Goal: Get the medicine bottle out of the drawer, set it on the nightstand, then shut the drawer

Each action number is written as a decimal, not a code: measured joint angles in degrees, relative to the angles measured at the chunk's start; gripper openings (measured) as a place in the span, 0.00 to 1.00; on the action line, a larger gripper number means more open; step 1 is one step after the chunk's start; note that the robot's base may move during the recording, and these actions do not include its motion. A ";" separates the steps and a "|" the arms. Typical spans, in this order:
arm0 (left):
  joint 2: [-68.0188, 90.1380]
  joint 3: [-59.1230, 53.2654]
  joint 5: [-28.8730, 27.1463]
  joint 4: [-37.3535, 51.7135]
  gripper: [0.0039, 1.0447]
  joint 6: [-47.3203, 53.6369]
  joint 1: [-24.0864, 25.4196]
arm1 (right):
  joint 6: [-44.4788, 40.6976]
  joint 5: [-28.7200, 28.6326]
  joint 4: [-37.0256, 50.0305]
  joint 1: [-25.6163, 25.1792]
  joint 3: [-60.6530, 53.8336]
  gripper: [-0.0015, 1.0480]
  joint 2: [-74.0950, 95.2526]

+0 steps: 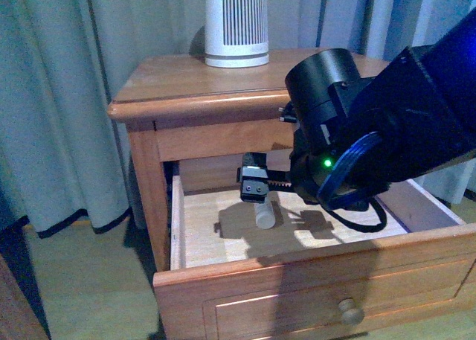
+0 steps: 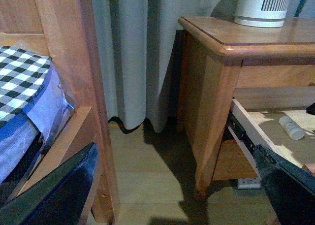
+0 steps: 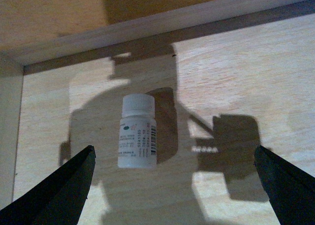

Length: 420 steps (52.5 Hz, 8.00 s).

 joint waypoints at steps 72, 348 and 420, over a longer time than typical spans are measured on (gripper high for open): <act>0.00 0.00 0.00 -0.02 0.94 0.00 0.00 | 6.95 6.43 -10.43 1.75 1.75 0.27 -1.51; 0.00 0.00 0.00 0.00 0.94 0.00 0.00 | -17.22 11.61 5.03 -18.86 -71.04 0.93 -103.60; 0.00 0.00 0.02 -0.02 0.94 0.00 0.00 | -20.79 -10.36 -8.74 -20.65 -76.24 0.73 -123.51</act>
